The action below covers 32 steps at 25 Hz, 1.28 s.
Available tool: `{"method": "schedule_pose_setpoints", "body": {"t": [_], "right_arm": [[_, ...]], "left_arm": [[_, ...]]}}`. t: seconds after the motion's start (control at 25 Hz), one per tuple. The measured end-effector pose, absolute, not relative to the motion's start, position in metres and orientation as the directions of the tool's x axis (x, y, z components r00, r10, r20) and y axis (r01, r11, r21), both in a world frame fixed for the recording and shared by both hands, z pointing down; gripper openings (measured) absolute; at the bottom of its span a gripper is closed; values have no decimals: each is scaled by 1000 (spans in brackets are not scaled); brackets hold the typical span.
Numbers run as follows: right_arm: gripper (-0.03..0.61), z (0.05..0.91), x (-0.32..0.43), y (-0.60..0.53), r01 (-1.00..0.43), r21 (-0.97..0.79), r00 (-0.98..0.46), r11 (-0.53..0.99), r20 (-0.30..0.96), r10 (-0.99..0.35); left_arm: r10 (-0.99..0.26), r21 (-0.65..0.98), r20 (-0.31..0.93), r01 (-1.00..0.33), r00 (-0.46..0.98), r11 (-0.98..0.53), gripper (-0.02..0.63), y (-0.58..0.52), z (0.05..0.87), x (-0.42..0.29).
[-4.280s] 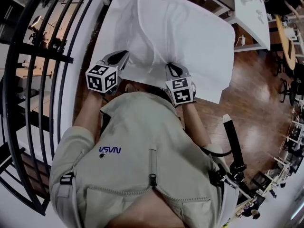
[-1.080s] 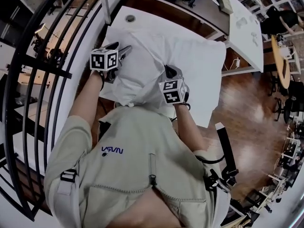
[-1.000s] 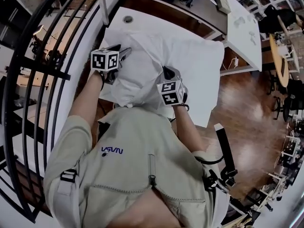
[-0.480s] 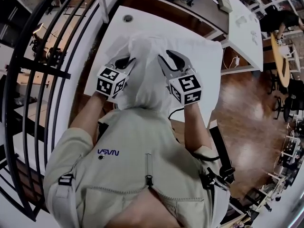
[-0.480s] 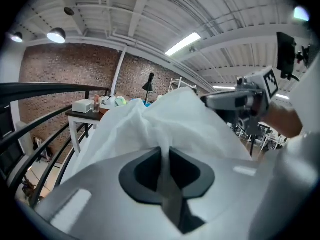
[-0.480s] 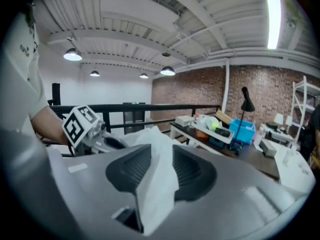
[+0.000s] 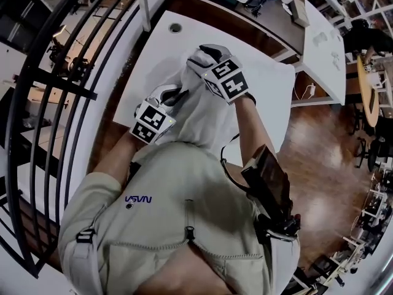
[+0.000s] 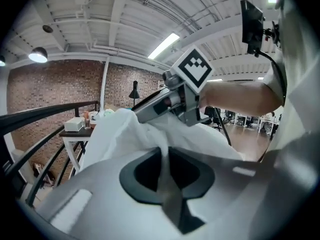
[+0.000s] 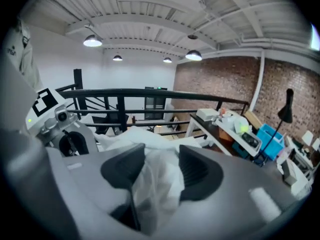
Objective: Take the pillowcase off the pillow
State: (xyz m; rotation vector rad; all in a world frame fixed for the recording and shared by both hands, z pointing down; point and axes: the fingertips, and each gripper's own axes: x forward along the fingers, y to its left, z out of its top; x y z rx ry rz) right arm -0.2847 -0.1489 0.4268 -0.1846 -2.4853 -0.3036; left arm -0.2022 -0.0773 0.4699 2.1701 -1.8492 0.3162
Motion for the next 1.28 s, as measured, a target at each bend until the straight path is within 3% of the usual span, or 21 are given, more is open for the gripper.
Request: {"method": "schedule_pose_setpoints", "body": {"t": [0.04, 0.08, 0.4, 0.6, 0.76, 0.92, 1.08, 1.28], "right_arm": [[151, 430, -287, -151, 201, 162, -790, 966, 610, 62], [12, 432, -288, -154, 188, 161, -788, 969, 614, 50], [11, 430, -283, -220, -60, 277, -782, 959, 584, -218], [11, 452, -228, -277, -263, 285, -683, 922, 619, -386], [11, 477, -205, -284, -337, 262, -647, 905, 634, -424], [14, 486, -217, -269, -267, 335, -672, 904, 608, -424], [80, 470, -210, -262, -294, 239, -728, 926, 572, -378], [103, 437, -179, -221, -359, 130, -787, 924, 490, -375]], "left_arm": [[-927, 58, 338, -987, 160, -149, 37, -76, 469, -201], [-928, 53, 337, -987, 160, -151, 37, -75, 468, -201], [-948, -22, 281, -987, 149, -162, 35, -60, 440, -191], [-973, 112, 225, -993, 48, -23, 35, -49, 437, -238], [-964, 193, 264, -979, -10, 63, 38, -65, 469, -279], [-950, 211, 307, -969, -60, 129, 52, -96, 500, -299], [-933, 144, 337, -973, -125, 182, 142, -97, 505, -314], [-941, 165, 302, -964, -153, 210, 152, -64, 490, -319]]}}
